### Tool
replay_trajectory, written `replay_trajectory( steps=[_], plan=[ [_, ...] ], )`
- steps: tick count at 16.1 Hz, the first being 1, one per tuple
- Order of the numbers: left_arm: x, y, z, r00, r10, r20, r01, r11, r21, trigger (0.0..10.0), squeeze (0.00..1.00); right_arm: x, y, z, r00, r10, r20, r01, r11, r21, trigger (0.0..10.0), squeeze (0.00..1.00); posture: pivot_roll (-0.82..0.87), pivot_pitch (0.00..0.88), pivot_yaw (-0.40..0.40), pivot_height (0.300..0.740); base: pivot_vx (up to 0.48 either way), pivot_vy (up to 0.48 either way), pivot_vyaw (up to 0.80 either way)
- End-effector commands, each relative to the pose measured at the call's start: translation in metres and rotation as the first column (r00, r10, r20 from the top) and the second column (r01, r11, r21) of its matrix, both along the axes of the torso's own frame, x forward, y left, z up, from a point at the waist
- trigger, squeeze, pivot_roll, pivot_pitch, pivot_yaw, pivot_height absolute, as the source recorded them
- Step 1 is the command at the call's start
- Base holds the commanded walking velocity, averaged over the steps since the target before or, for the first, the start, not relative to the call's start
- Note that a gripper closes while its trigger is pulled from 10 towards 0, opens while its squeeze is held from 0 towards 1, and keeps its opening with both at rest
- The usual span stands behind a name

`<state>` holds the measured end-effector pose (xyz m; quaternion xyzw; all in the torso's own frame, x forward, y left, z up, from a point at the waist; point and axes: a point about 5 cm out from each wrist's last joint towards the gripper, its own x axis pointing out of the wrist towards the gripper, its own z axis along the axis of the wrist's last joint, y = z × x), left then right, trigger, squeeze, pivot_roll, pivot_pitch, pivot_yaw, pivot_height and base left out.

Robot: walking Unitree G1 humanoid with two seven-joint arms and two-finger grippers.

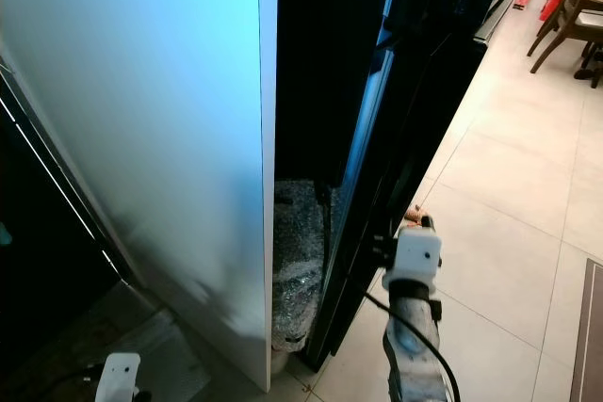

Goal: Restocking fridge

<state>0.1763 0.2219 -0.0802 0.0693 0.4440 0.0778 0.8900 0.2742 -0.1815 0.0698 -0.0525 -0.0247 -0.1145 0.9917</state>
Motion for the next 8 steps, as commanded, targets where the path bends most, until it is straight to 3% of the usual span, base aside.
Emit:
replay_trajectory(
  steps=[1,8],
  plan=[
    [0.0054,0.0002,0.0020,1.000,-0.015,-0.008,0.015,1.000,0.008,10.0,0.00,0.0014,-0.0073,-0.0011,0.999,-0.030,-0.026,0.030,1.000,-0.009,10.0,0.00,-0.07,0.008,-0.052,0.740,0.000,0.000,0.00],
    [0.0050,-0.0019,0.0014,1.000,-0.014,-0.009,0.014,1.000,0.009,10.0,0.00,0.0083,-0.0120,-0.0005,0.997,-0.066,-0.047,0.066,0.998,-0.021,10.0,0.00,-0.07,0.009,-0.051,0.740,0.000,0.000,0.00]
  ],
)
